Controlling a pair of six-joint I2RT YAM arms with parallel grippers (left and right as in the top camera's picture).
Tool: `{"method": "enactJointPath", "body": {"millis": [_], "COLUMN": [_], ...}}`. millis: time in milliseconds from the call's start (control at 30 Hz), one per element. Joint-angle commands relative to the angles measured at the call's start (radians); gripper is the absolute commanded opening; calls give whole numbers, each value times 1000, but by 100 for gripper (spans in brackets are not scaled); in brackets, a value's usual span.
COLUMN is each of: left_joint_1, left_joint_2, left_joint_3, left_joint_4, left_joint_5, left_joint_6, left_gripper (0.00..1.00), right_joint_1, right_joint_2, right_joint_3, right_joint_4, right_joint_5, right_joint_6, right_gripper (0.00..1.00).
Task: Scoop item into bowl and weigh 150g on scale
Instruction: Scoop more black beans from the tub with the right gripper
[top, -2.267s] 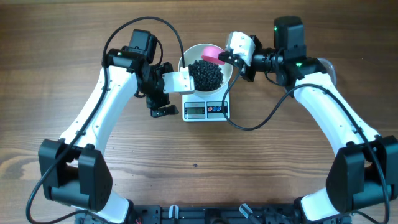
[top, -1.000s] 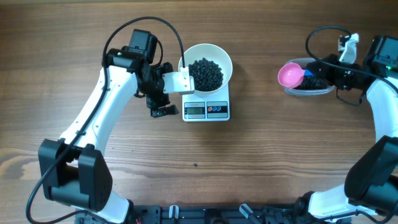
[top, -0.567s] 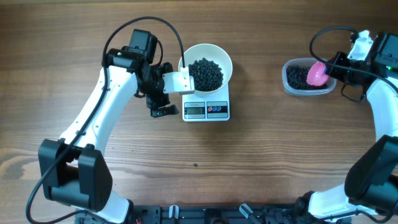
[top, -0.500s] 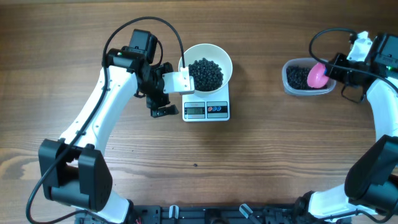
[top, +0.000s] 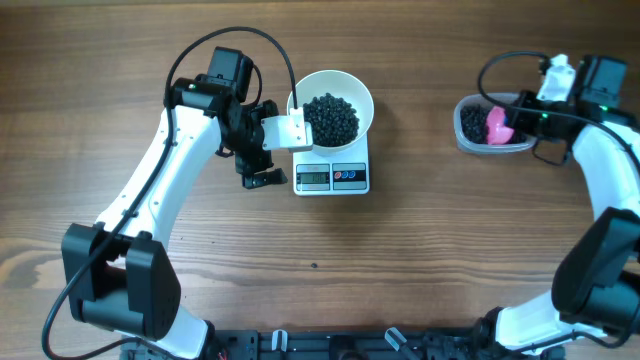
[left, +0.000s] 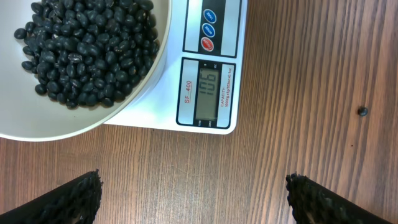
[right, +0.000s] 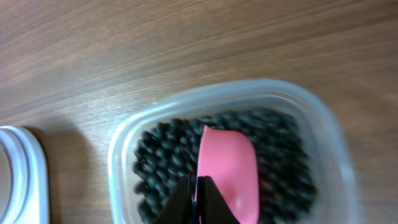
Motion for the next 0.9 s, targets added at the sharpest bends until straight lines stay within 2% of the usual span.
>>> {"method": "enactJointPath", "body": {"millis": [0, 267, 467, 533, 633, 733, 867], "left_joint_1": [6, 6, 6, 6, 6, 6, 6], "left_joint_2": [-13, -13, -13, -13, -13, -13, -13], "left_joint_3": [0, 0, 0, 0, 0, 0, 0], "left_joint_4": [0, 0, 0, 0, 0, 0, 0], "left_joint_5": [12, 12, 12, 12, 12, 12, 12], "left_joint_6": [16, 16, 16, 16, 16, 16, 16], "left_gripper": [100, 100, 100, 100, 100, 100, 100], "right_joint_1": [71, 69, 65, 65, 65, 64, 61], "right_joint_2": [100, 102, 102, 102, 102, 102, 102], "right_joint_3": [-50, -50, -50, -50, -50, -50, -50], "right_joint_4": [17, 174, 89, 24, -31, -11, 99], "right_joint_5": [-10, -55, -117, -198, -211, -168, -93], "right_joint_6": [100, 254, 243, 204, 174, 158, 177], "right_gripper": [4, 4, 4, 4, 4, 4, 5]}}
